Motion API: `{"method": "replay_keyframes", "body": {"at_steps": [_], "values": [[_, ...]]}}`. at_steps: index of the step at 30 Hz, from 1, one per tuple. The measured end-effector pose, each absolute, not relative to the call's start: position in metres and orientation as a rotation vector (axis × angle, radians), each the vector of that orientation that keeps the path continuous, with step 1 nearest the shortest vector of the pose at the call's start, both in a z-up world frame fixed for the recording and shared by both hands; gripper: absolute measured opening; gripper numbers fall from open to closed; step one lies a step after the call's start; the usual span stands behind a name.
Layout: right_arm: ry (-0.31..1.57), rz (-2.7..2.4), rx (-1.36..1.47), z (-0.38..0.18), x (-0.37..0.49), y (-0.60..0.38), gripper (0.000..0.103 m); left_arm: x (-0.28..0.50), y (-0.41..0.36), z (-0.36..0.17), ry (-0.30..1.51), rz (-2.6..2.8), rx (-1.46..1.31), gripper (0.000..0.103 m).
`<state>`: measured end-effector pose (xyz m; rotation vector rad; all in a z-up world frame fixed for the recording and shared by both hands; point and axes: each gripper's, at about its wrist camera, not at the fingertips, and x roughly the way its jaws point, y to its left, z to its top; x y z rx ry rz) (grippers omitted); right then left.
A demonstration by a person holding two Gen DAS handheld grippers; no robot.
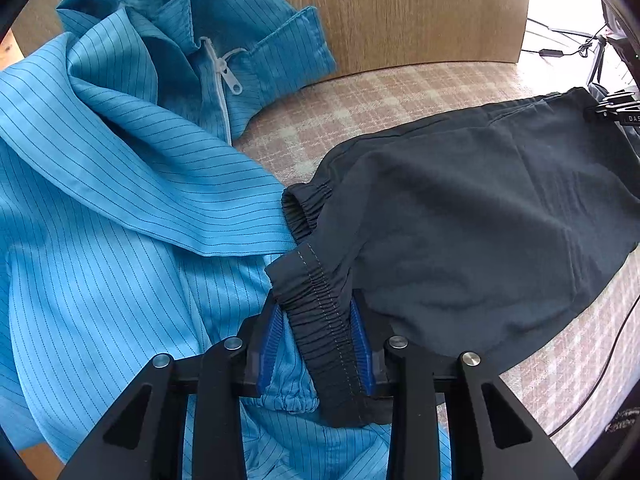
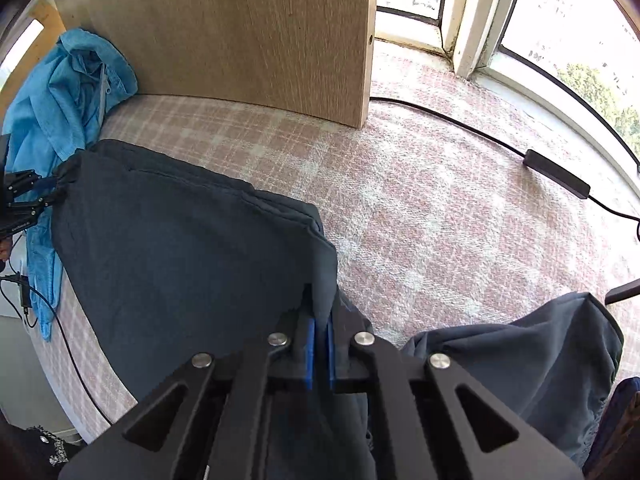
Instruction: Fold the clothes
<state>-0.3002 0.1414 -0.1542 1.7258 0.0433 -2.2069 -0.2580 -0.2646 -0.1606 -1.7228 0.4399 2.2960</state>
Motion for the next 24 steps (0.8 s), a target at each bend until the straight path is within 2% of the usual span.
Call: {"method": "replay_keyframes", "body": {"at_steps": [3,7,11,13,14,15,20,23,24], "values": [[0.023,-2.227,1.700,-0.144,-0.292,0.160,0.004,-0.259,-0.260,-0.151,0.392,2.275,-1.724,0.030],[-0.008,-2.243,1.719,-0.145,-0.287,0.183,0.004,-0.286,-0.251,-0.150,0.463,2.256,-1.696,0.030],[0.039,-2.269,1.733,-0.155,-0.286,0.182,0.015,-0.294,-0.248,-0.156,0.506,2.216,-1.710,0.029],[0.052,-2.271,1.712,-0.154,-0.283,0.182,0.014,-0.295,-0.248,-0.157,0.522,2.199,-1.718,0.029],[0.053,-2.268,1.711,-0.154,-0.282,0.183,0.006,-0.295,-0.248,-0.156,0.521,2.196,-1.720,0.028],[0.048,-2.261,1.711,-0.154,-0.282,0.182,0.004,-0.298,-0.247,-0.157,0.520,2.195,-1.720,0.028],[0.036,-2.301,1.719,-0.149,-0.280,0.199,0.004,-0.318,-0.242,-0.155,0.461,2.197,-1.693,0.029],[0.001,-2.295,1.737,-0.153,-0.283,0.210,0.004,-0.329,-0.240,-0.168,0.491,2.163,-1.743,0.036],[-0.013,-2.279,1.741,-0.156,-0.284,0.211,0.004,-0.330,-0.240,-0.171,0.519,2.166,-1.756,0.044]]}}
